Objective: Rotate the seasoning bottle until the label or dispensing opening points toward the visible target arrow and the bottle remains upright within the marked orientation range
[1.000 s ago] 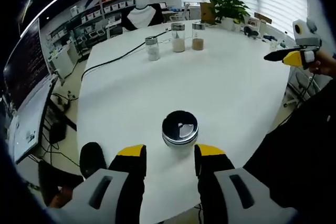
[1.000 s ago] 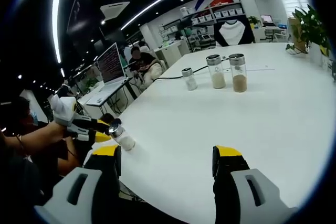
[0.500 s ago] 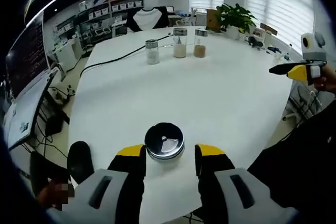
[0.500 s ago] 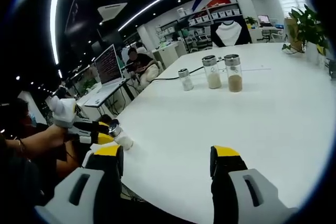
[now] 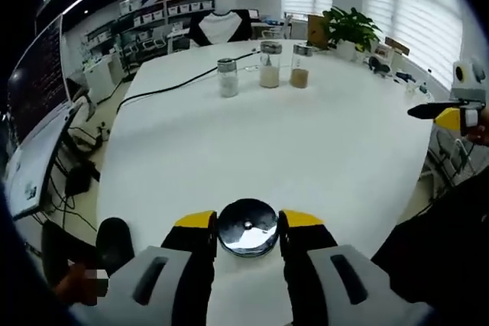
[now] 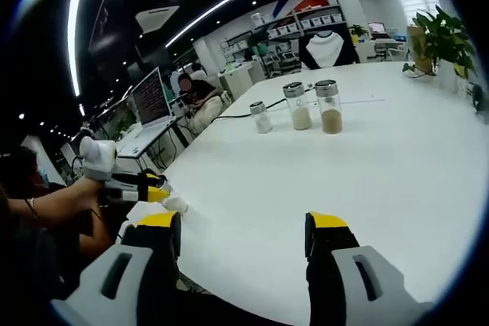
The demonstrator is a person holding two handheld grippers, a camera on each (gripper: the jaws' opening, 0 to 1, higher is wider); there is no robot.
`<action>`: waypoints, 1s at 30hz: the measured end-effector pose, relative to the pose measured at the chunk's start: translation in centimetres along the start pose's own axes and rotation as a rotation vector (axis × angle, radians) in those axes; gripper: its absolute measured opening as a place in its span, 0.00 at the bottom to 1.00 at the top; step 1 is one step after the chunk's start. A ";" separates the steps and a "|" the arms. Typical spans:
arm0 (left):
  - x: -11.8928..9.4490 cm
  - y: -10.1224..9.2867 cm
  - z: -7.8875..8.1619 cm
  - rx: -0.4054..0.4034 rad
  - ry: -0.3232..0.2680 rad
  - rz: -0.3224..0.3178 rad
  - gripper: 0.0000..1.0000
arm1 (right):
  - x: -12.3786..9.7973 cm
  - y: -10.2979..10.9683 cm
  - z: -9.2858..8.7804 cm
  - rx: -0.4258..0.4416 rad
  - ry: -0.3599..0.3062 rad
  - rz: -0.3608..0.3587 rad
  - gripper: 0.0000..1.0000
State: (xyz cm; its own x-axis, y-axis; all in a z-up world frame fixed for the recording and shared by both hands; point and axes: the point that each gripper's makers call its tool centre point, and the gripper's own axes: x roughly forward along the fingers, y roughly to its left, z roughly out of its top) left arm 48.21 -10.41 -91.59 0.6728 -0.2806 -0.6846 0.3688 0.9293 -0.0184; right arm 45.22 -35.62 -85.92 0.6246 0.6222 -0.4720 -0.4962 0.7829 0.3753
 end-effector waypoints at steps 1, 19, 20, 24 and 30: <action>0.1 0.1 0.0 -0.011 -0.001 0.001 0.34 | 0.0 0.0 0.0 0.001 -0.001 0.000 0.65; 1.2 1.3 1.2 -0.092 -0.008 0.083 0.33 | -0.7 -1.2 -0.1 0.033 -0.025 -0.021 0.64; 1.2 1.3 1.2 -0.099 -0.005 0.086 0.33 | -0.7 -1.2 -0.1 0.033 -0.026 -0.023 0.64; 1.5 1.8 1.7 -0.117 -0.002 0.106 0.33 | -1.0 -1.7 -0.2 0.062 -0.026 -0.035 0.64; 2.0 2.3 2.5 -0.121 -0.007 0.112 0.33 | -1.4 -2.1 -0.4 0.064 -0.032 -0.053 0.64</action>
State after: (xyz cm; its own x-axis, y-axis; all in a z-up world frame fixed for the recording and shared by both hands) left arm 52.07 -9.43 -91.19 0.7101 -0.1746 -0.6821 0.2114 0.9769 -0.0299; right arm 45.19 -38.18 -86.35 0.6686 0.5786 -0.4672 -0.4228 0.8125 0.4013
